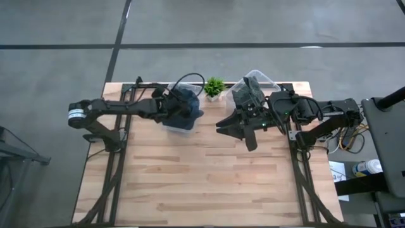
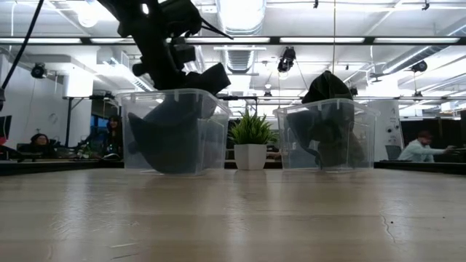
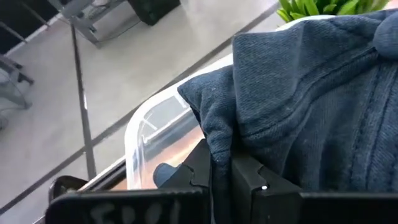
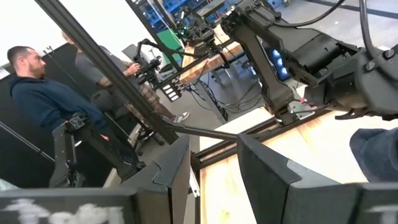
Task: Pick & Place hat
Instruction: Put the blue cap in the left transparent bin
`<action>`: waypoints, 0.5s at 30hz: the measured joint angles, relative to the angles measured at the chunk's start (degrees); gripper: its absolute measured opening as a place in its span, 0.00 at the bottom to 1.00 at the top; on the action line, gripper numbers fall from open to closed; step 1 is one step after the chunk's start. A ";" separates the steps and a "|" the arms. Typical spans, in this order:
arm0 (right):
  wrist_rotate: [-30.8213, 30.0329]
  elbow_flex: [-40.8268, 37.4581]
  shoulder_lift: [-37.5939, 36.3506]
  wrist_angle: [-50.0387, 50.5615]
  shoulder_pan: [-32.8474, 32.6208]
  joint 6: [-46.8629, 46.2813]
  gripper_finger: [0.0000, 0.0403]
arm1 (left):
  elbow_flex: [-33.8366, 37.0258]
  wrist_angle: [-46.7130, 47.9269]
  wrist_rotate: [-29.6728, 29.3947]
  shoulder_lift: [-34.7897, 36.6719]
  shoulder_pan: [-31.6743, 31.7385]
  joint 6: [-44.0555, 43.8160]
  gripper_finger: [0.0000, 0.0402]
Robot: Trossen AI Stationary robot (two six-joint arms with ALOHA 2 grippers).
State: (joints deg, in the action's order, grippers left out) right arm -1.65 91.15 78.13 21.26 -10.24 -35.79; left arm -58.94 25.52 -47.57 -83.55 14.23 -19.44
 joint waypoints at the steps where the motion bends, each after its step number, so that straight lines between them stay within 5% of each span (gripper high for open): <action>1: 0.01 0.00 0.00 0.00 0.00 0.02 0.32 | -0.07 -0.05 0.81 0.00 0.33 0.59 0.06; 15: 0.02 0.00 -0.02 2.34 0.00 0.62 0.32 | -0.01 5.40 19.53 -0.69 7.46 1.46 0.06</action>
State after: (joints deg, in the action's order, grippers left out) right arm -1.63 91.15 78.11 23.59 -10.24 -35.18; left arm -58.96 30.91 -28.04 -84.24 21.69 -17.98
